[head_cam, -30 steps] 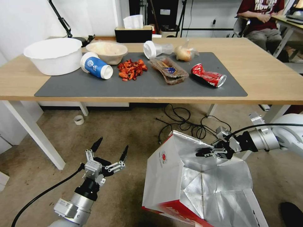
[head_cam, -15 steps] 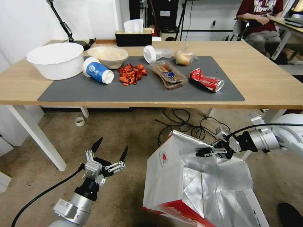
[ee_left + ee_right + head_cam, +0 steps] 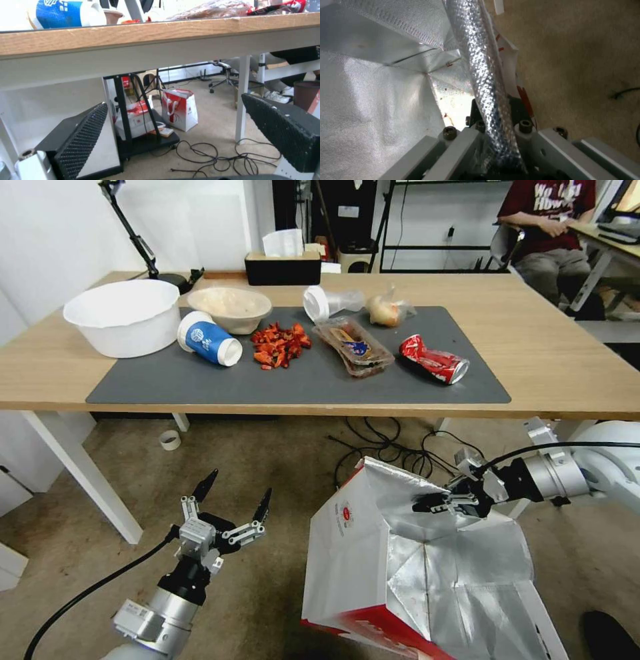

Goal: Pick up the food delivery bag from the floor and place it on the table.

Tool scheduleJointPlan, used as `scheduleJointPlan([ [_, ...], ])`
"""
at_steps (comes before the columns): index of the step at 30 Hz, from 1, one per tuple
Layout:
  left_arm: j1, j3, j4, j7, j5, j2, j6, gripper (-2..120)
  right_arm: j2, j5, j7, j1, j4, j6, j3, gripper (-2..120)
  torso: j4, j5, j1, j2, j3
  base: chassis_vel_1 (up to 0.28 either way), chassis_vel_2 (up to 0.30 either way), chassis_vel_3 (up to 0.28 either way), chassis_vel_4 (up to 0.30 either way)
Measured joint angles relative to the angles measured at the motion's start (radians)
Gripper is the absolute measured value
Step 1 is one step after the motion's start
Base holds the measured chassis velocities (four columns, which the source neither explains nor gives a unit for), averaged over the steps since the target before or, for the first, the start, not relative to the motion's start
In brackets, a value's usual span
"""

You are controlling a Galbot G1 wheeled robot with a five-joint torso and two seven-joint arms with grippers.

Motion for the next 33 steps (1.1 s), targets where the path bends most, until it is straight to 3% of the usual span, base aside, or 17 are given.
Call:
scheduleJointPlan([
  [33, 0.008, -0.003, -0.018, 0.000, -0.003, 0.002, -0.001, 100, 0.010, 0.003, -0.003, -0.004, 0.018, -0.011, -0.006, 0, 0.0000, 0.0000, 0.055, 0.142, 0.087, 0.000, 0.000, 0.000, 0.000],
])
